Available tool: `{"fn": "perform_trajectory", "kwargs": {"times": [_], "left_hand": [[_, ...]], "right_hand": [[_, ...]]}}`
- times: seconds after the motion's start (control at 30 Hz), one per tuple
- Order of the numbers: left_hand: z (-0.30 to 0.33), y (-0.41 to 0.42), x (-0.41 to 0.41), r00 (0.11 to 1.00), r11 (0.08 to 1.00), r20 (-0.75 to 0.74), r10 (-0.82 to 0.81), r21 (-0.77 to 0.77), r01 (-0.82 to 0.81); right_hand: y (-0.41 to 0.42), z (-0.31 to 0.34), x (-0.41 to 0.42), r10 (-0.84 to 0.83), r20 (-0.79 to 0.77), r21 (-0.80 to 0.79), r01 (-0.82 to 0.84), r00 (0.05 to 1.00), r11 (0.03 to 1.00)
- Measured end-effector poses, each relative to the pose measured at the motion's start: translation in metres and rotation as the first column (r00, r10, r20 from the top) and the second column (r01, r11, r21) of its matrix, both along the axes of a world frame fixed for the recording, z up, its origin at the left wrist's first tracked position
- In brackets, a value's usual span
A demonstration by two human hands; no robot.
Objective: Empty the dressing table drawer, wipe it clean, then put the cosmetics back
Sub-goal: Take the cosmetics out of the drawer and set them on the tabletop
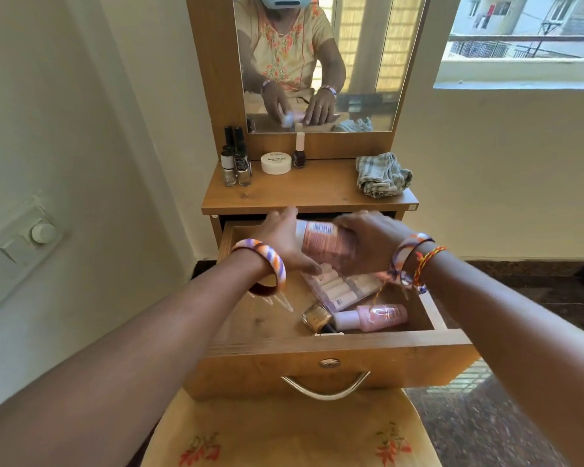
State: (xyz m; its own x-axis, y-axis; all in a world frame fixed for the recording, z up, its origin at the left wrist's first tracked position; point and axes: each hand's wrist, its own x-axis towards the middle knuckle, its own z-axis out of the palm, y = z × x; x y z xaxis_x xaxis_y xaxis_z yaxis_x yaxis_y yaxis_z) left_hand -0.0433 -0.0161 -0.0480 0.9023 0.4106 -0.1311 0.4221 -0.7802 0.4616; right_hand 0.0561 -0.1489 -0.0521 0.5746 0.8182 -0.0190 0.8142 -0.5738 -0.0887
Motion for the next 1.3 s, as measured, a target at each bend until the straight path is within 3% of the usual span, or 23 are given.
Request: {"fn": "perform_trajectory", "kwargs": {"times": [0.17, 0.3, 0.43, 0.7, 1.3], "left_hand": [[0.017, 0.021, 0.014, 0.959, 0.937, 0.28, -0.052, 0.346, -0.05], [0.019, 0.043, 0.025, 0.92, 0.942, 0.392, -0.012, 0.314, -0.121], [0.02, 0.054, 0.042, 0.916, 0.94, 0.396, 0.061, 0.285, -0.185], [0.005, 0.063, 0.079, 0.937, 0.937, 0.318, 0.144, 0.26, -0.232], [-0.01, 0.065, 0.097, 0.928, 0.921, 0.31, 0.205, 0.258, -0.29]], "right_hand": [[0.022, 0.04, 0.02, 0.094, 0.057, 0.1, -0.099, 0.994, 0.99], [0.044, 0.049, 0.038, 0.084, 0.192, 0.079, -0.101, 0.978, 0.992], [0.069, 0.04, 0.056, 0.081, 0.229, 0.071, -0.1, 0.97, 0.992], [0.086, 0.012, 0.085, 0.065, 0.093, 0.072, -0.072, 0.994, 0.995], [0.101, -0.008, 0.113, 0.067, 0.044, 0.107, -0.071, 0.997, 0.992]]}}
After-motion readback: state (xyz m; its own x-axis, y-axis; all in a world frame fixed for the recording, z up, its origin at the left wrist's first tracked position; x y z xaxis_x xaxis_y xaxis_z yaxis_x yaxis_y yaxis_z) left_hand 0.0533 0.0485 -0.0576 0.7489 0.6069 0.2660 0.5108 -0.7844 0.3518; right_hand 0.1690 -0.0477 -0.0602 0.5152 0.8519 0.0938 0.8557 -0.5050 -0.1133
